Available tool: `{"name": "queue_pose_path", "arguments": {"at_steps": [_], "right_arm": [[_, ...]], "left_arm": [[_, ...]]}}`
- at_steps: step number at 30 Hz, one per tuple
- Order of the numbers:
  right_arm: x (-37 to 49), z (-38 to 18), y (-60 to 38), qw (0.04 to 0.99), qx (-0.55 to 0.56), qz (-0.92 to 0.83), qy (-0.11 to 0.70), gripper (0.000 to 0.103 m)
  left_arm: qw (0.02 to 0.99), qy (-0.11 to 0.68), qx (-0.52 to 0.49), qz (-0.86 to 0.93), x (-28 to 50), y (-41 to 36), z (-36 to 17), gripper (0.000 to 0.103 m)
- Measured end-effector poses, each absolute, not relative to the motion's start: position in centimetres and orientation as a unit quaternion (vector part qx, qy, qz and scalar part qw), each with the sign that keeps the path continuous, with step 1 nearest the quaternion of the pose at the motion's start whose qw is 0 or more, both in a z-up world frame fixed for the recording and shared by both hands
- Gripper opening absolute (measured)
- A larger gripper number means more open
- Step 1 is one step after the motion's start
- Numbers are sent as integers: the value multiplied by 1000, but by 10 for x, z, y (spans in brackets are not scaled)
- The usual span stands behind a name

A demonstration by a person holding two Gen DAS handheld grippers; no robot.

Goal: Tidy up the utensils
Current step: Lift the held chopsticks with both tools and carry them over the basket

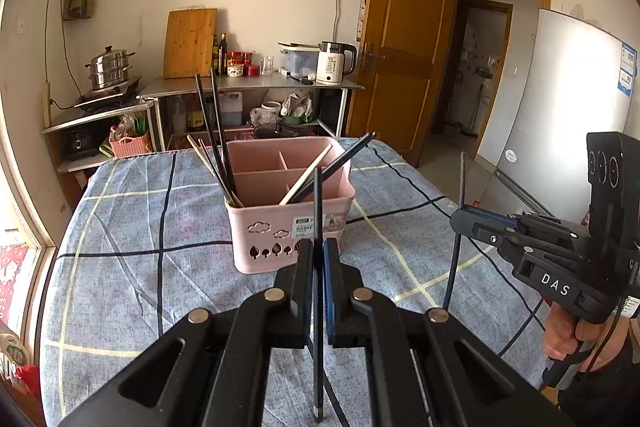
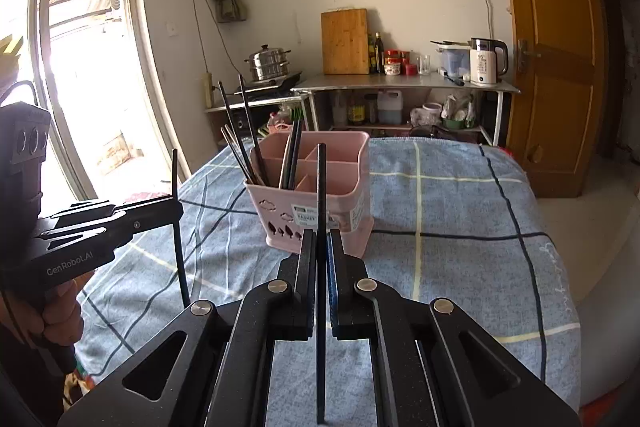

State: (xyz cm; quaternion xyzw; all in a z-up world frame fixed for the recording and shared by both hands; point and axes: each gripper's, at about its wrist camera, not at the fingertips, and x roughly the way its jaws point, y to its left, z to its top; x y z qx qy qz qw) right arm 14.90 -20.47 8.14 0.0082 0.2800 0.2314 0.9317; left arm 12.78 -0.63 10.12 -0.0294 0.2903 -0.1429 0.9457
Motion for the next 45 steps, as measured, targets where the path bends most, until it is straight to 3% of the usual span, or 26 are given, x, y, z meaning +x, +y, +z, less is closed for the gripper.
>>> {"name": "queue_pose_path", "arguments": {"at_steps": [31, 45], "right_arm": [[136, 104, -208, 937, -9, 241, 252, 5], [166, 151, -173, 936, 5, 289, 200, 5]], "left_arm": [[949, 276, -26, -152, 115, 4, 124, 5], [963, 237, -31, -122, 149, 34, 176, 5]]}}
